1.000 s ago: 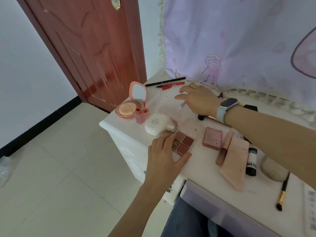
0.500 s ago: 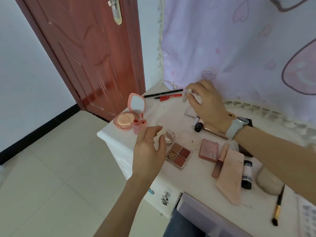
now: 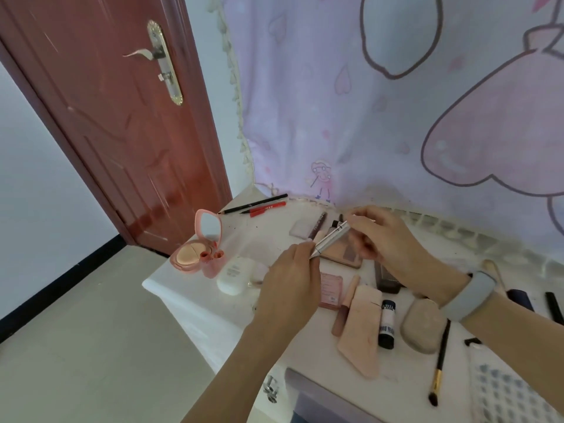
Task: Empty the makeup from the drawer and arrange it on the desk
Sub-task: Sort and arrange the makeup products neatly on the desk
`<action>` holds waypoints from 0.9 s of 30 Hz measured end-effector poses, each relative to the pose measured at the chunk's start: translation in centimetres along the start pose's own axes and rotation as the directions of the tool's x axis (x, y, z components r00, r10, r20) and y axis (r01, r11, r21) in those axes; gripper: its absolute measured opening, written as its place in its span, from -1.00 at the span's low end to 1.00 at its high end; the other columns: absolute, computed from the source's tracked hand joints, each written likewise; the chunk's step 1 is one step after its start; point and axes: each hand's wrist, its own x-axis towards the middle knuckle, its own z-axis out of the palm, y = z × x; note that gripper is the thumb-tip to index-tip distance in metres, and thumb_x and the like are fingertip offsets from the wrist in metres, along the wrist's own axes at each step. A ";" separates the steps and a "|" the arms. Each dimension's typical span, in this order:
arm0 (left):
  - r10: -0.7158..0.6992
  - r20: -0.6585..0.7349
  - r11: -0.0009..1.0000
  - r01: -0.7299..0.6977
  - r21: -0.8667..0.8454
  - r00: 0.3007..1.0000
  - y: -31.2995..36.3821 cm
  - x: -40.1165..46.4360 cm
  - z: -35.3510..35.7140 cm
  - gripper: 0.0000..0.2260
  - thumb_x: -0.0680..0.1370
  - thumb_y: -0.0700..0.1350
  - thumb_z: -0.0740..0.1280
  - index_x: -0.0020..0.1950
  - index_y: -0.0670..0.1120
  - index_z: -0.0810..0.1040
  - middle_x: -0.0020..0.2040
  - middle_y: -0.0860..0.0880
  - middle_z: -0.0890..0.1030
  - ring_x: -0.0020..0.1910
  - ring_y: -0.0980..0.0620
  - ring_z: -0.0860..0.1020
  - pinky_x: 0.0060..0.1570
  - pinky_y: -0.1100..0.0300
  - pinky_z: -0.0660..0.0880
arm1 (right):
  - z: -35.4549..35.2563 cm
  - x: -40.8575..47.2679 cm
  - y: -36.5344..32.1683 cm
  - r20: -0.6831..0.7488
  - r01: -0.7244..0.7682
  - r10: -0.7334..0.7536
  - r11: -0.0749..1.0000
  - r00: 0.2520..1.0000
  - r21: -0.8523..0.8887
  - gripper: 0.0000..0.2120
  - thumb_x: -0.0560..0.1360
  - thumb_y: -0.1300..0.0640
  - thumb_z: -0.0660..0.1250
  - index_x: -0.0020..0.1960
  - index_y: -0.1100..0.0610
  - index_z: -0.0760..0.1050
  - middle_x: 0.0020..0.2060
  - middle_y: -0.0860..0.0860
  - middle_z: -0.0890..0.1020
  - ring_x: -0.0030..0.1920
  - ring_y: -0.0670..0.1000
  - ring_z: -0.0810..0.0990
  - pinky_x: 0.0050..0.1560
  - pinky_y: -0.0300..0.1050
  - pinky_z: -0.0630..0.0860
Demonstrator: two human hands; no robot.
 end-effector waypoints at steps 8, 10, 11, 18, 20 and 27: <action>0.124 -0.078 0.991 -0.119 0.061 0.989 3.8 1.5 1.8 -0.80 0.55 0.05 0.06 -0.02 0.01 0.42 -0.47 0.14 0.42 -0.57 0.13 0.37 -0.58 0.31 0.28 | -2.7 -1.6 -0.4 -0.046 0.323 -0.368 0.864 0.929 -0.387 -0.78 0.59 0.16 0.11 -0.23 0.05 0.33 -0.44 -0.08 0.35 -0.46 -0.19 0.36 -0.38 -0.36 0.31; 0.082 0.023 0.994 -0.080 -0.072 0.996 4.3 1.9 1.8 -0.81 0.54 0.13 0.05 -0.06 0.09 0.38 -0.53 0.14 0.37 -0.55 0.15 0.36 -0.54 0.40 0.24 | -4.0 -1.9 -0.3 0.029 0.388 -0.413 0.827 0.910 -0.407 -0.79 0.59 0.17 0.11 -0.21 -0.01 0.30 -0.43 -0.11 0.35 -0.43 -0.20 0.35 -0.35 -0.35 0.30; 0.054 0.085 0.990 -0.043 -0.133 0.995 4.5 2.2 1.7 -0.85 0.55 0.15 0.08 -0.07 0.13 0.37 -0.50 0.14 0.42 -0.50 0.17 0.39 -0.50 0.37 0.28 | -4.6 -2.0 -0.3 0.072 0.410 -0.418 0.818 0.905 -0.404 -0.80 0.59 0.18 0.11 -0.18 -0.02 0.31 -0.42 -0.11 0.35 -0.43 -0.19 0.33 -0.34 -0.35 0.30; -0.103 0.104 0.885 0.139 -0.445 0.989 6.1 4.0 2.1 -0.90 0.54 -0.15 0.30 -0.08 0.04 0.41 -0.27 0.00 0.55 -0.32 0.10 0.49 -0.26 0.17 0.42 | -6.4 -1.7 -1.0 -0.163 0.197 -0.199 0.980 0.966 -0.030 -0.95 0.55 0.23 0.20 0.00 0.11 0.36 -0.34 0.05 0.54 -0.47 -0.13 0.47 -0.42 -0.32 0.40; -0.108 0.032 0.883 0.111 -0.457 0.994 6.8 4.2 2.7 -0.89 0.55 -0.17 0.29 -0.07 0.05 0.45 -0.21 -0.04 0.60 -0.23 0.06 0.54 -0.22 0.22 0.45 | -6.6 -1.1 -1.1 -0.271 0.123 -0.097 0.989 0.958 0.082 -0.90 0.54 0.23 0.23 0.05 0.20 0.41 -0.31 0.08 0.58 -0.45 -0.14 0.50 -0.37 -0.28 0.45; -0.092 -0.240 0.868 -0.040 -0.494 0.966 8.6 5.3 3.0 -0.84 0.52 -0.13 0.33 -0.14 0.11 0.42 -0.37 0.03 0.56 -0.34 0.07 0.53 -0.39 0.41 0.38 | -6.7 -0.2 -2.4 -0.248 -0.052 0.188 0.881 0.951 0.470 -0.87 0.57 0.20 0.17 -0.03 0.17 0.49 -0.27 0.12 0.57 -0.44 0.03 0.52 -0.41 -0.18 0.50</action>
